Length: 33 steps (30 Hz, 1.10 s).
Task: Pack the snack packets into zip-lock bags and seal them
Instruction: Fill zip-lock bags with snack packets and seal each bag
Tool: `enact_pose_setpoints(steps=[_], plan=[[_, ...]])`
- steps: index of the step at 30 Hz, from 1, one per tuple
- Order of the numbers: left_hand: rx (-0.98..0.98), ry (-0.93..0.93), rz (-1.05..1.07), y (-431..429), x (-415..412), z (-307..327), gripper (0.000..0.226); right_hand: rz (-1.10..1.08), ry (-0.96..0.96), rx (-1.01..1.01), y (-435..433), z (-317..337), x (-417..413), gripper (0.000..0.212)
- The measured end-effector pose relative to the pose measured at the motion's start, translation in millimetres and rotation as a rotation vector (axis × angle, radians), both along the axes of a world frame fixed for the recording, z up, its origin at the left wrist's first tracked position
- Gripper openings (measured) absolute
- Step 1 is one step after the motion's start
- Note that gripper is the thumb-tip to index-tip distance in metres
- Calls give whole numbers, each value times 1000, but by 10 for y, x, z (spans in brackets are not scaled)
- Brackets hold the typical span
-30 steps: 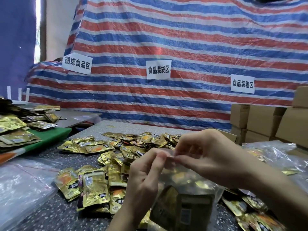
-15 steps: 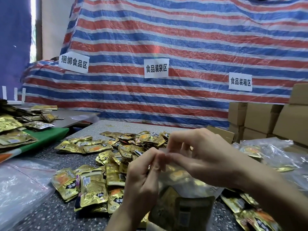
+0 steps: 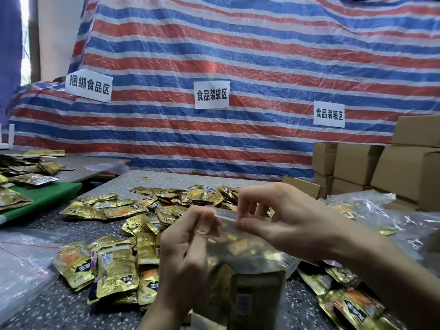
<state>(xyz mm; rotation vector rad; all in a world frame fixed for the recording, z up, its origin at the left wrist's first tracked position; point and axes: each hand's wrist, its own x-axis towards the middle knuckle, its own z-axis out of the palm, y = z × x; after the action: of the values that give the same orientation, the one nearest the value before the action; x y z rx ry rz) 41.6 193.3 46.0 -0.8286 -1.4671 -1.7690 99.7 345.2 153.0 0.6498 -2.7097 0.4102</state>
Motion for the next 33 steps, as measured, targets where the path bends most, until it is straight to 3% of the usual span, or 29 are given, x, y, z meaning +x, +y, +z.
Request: enact_pose_setpoints(steps=[11, 26, 33], plan=[[6, -7, 29, -6, -86, -34, 31, -29, -94, -41, 332, -29, 70, 9], [37, -37, 65, -5, -187, -92, 29, -42, -31, -79, 777, -146, 191, 3], [30, -48, 76, -21, -218, -111, 30, -35, 43, -93, 868, -228, 208, 23]])
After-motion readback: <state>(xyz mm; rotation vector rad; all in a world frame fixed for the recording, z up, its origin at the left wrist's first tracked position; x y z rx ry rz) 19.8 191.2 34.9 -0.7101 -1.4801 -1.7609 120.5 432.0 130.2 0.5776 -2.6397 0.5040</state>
